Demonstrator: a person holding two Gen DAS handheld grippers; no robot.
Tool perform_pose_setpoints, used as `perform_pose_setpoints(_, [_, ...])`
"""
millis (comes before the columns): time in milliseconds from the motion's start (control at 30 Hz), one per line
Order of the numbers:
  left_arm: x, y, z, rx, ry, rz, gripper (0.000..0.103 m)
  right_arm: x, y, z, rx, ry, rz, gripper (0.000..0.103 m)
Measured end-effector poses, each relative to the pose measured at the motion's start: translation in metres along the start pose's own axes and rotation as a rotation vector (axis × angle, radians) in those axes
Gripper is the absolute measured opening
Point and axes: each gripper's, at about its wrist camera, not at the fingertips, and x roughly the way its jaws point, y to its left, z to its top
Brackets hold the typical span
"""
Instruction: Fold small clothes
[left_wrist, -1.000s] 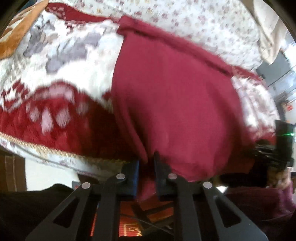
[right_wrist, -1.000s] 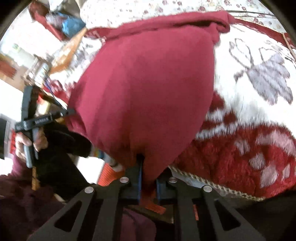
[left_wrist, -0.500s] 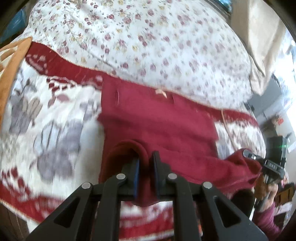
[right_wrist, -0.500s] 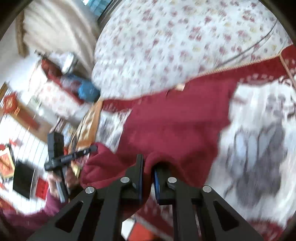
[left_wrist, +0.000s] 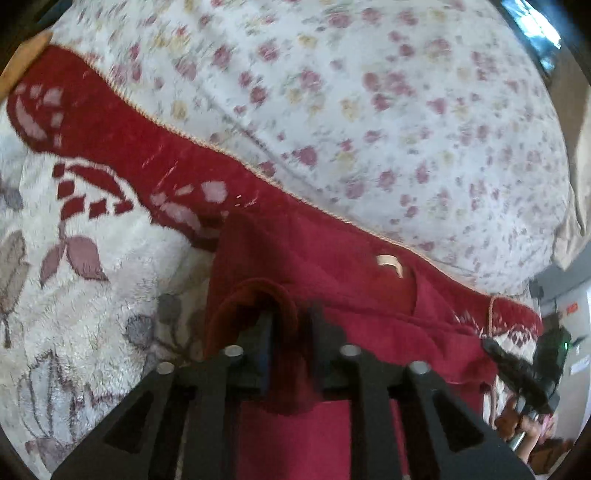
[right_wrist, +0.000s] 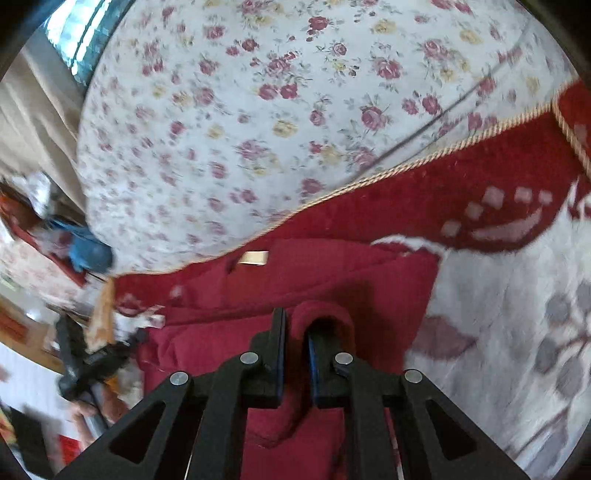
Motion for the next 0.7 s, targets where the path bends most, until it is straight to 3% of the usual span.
perform_pose_setpoints(33, [-0.002,0.003,0.003,-0.018,0.004,-0.013,0.047,-0.007,0.002,-0.002,-0.007,-0.015,0.014,0.023])
perform_pose_setpoints(67, [-0.008,0.006,0.006,-0.04,-0.011,-0.041,0.057,-0.013,0.003,-0.005,-0.018,-0.028,0.018,0.038])
perform_pose_setpoints(100, [-0.017,0.009,0.008,-0.059,-0.049,-0.055,0.075,-0.021,0.004,-0.008,-0.034,-0.052,0.0,0.057])
perform_pose_setpoints(133, [-0.029,0.011,0.009,-0.079,-0.107,-0.056,0.085,-0.032,0.006,-0.012,-0.059,-0.091,-0.032,0.062])
perform_pose_setpoints(167, [-0.041,0.013,0.009,-0.089,-0.161,-0.047,0.087,-0.043,0.008,-0.015,-0.086,-0.13,-0.059,0.063])
perform_pose_setpoints(233, [-0.053,0.012,0.008,-0.067,-0.181,-0.032,0.087,-0.056,0.01,-0.021,-0.116,-0.139,-0.061,0.062])
perform_pose_setpoints(333, [-0.053,0.009,0.003,-0.011,-0.142,0.015,0.087,-0.052,0.019,-0.035,-0.178,-0.051,-0.041,0.057])
perform_pose_setpoints(467, [-0.032,0.001,-0.004,0.061,-0.069,0.088,0.087,-0.007,0.042,-0.033,-0.278,0.037,-0.103,0.056])
perform_pose_setpoints(567, [-0.014,0.0,-0.004,0.084,-0.038,0.139,0.087,0.023,0.041,-0.006,-0.23,0.012,-0.122,0.056])
perform_pose_setpoints(633, [-0.005,0.003,-0.002,0.086,-0.032,0.188,0.087,0.044,0.029,0.018,-0.181,-0.015,-0.217,0.056])
perform_pose_setpoints(700, [0.003,0.009,-0.002,0.074,-0.014,0.233,0.087,0.06,0.01,0.031,-0.112,0.013,-0.303,0.056])
